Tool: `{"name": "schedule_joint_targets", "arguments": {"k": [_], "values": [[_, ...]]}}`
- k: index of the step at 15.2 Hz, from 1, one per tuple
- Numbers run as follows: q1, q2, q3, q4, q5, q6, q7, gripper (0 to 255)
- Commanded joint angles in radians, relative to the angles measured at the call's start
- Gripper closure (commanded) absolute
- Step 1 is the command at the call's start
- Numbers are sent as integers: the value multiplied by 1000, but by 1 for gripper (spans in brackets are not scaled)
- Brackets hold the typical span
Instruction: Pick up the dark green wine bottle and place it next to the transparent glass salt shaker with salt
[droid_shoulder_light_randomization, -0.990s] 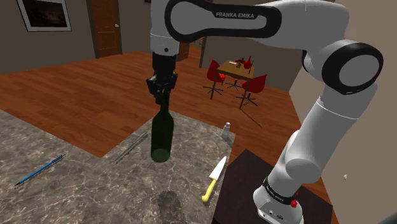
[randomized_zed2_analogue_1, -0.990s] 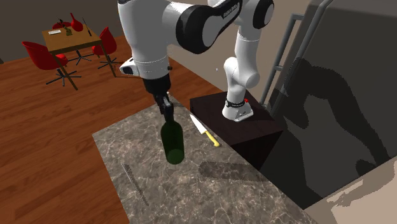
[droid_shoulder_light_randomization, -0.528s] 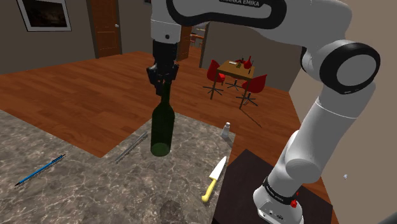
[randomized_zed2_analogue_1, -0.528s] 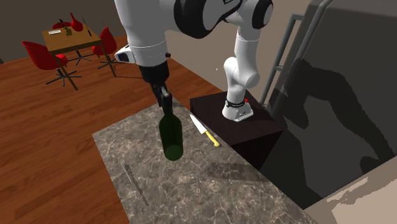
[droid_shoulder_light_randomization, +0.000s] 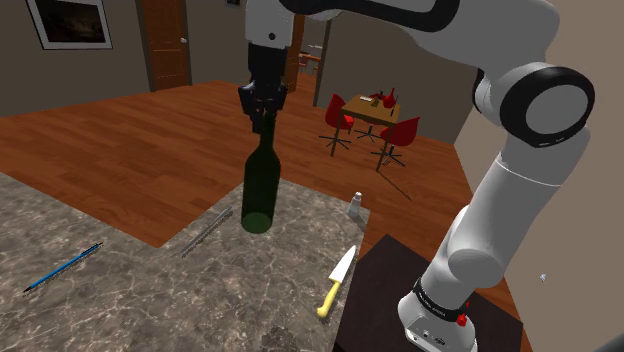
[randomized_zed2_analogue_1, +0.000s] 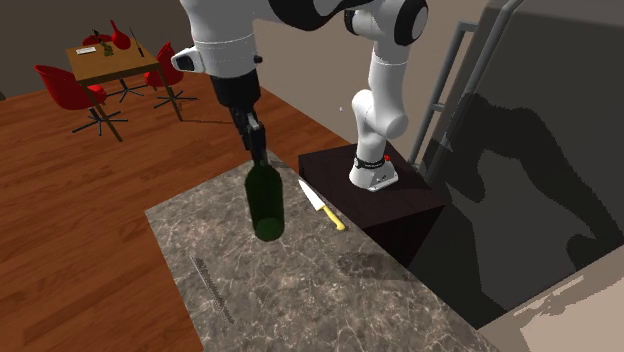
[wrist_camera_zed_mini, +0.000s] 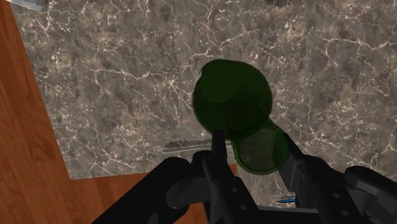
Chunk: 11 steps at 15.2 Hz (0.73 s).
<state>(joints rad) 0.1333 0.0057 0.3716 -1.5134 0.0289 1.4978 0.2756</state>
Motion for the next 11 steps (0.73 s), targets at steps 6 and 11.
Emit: {"name": "schedule_joint_targets", "arguments": {"k": [6,11], "values": [[-82,-117,-93,-124,29,7,-177,255],[-135,-170,-168,-182,27,8,-306,255]]}}
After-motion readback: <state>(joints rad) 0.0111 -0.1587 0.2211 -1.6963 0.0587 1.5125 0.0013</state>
